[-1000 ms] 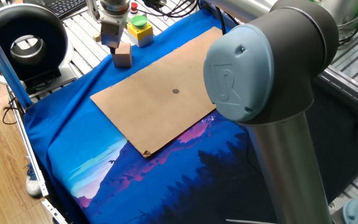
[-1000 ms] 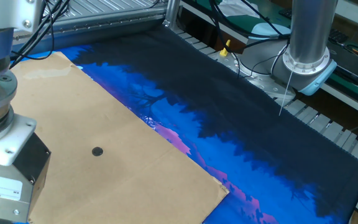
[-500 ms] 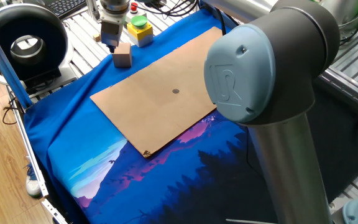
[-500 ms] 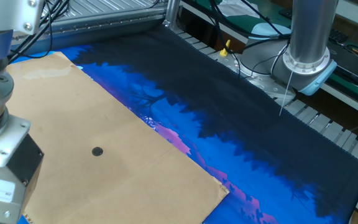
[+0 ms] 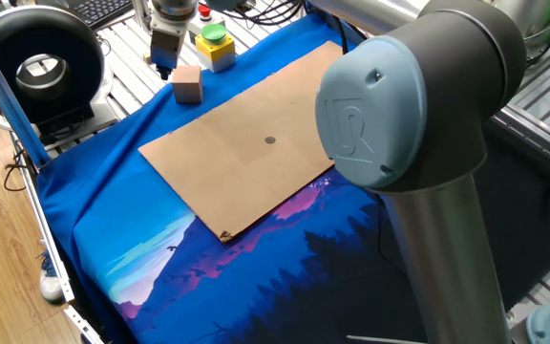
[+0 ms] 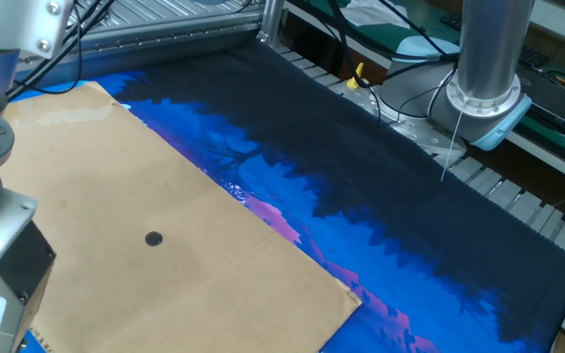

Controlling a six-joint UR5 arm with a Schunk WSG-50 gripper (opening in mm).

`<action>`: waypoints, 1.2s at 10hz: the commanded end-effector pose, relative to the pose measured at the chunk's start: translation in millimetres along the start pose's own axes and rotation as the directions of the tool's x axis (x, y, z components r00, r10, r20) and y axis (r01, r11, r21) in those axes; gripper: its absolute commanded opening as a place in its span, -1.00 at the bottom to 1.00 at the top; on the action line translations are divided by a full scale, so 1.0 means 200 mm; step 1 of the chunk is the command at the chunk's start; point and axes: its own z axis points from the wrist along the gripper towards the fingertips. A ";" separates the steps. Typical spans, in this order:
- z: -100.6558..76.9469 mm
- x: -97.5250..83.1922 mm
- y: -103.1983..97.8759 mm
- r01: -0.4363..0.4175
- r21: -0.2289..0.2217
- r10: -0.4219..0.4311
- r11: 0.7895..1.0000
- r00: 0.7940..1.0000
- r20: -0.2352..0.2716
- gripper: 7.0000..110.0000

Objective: Grab the block and place it at the designated location

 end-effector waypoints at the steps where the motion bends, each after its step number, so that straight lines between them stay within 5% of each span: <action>1: 0.00 -0.01 -0.01 0.002 0.001 -0.002 1.000 1.000 0.007 0.94; 2: 0.01 0.00 -0.01 0.014 0.001 -0.014 1.000 1.000 0.003 0.57; 6: 0.00 0.02 -0.09 0.094 0.029 -0.092 0.995 0.994 -0.057 0.57; 7: -0.01 0.01 -0.11 0.103 0.014 -0.102 0.995 0.993 -0.067 0.57; 8: -0.02 -0.01 -0.12 0.103 -0.010 -0.104 0.995 0.992 -0.070 0.94; 9: -0.02 -0.03 -0.10 0.083 -0.047 -0.086 0.995 0.995 -0.052 0.94; 12: 0.04 -0.05 -0.07 0.061 -0.063 -0.063 0.996 0.998 -0.030 0.94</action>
